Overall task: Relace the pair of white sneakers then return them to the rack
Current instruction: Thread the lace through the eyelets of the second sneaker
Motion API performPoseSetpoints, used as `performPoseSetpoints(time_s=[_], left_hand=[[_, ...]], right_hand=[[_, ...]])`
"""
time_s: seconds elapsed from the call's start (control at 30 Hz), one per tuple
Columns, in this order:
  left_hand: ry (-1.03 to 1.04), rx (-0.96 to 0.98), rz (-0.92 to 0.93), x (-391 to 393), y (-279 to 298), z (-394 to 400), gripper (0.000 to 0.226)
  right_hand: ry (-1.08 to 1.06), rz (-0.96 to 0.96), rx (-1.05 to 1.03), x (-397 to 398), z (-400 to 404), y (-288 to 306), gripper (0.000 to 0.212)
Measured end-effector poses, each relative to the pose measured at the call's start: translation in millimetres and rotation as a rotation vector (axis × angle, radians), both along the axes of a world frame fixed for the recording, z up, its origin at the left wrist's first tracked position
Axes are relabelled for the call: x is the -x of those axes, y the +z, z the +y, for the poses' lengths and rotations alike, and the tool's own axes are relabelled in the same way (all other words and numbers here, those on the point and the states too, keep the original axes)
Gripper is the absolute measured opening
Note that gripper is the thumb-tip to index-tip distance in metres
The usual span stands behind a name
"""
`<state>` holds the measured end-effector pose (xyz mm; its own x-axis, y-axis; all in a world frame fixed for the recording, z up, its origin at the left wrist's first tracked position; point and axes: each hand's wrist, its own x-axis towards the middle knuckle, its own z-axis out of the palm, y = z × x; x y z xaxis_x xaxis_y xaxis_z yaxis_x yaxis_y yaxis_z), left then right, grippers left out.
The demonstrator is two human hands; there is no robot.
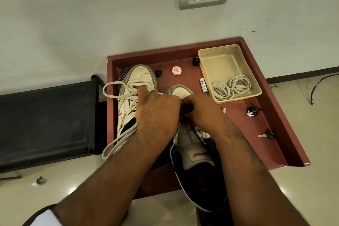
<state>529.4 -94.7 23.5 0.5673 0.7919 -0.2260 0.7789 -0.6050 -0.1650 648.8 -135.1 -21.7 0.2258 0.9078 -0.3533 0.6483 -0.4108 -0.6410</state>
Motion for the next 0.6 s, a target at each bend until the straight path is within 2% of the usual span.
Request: performPoseSetpoints(time_s=[0.07, 0.17, 0.27, 0.33, 0.43, 0.5, 0.6], left_hand=[[0.025, 0.005, -0.021, 3, -3, 1, 0.003], [0.073, -0.066, -0.053, 11, -9, 5, 0.024], [0.088, -0.141, -0.162, 19, -5, -6, 0.032], [0.067, -0.061, -0.198, 21, -2, -19, 0.041], [0.149, 0.194, -0.237, 17, -1, -29, 0.042], [0.161, 0.273, -0.218, 13, -4, -28, 0.042], [0.194, 0.335, -0.263, 12, -8, -24, 0.039]], right_hand=[[0.007, -0.018, 0.009, 2, 0, -1, 0.017], [-0.02, 0.013, -0.034, 4, -2, -3, 0.017], [-0.019, 0.034, -0.079, 4, -4, -7, 0.014], [-0.005, 0.033, -0.09, 4, -3, -7, 0.013], [-0.003, 0.059, -0.086, 1, 0, -6, 0.014], [0.03, 0.048, -0.058, 0, 1, -4, 0.016], [-0.007, 0.034, -0.138, 1, -4, -6, 0.016]])
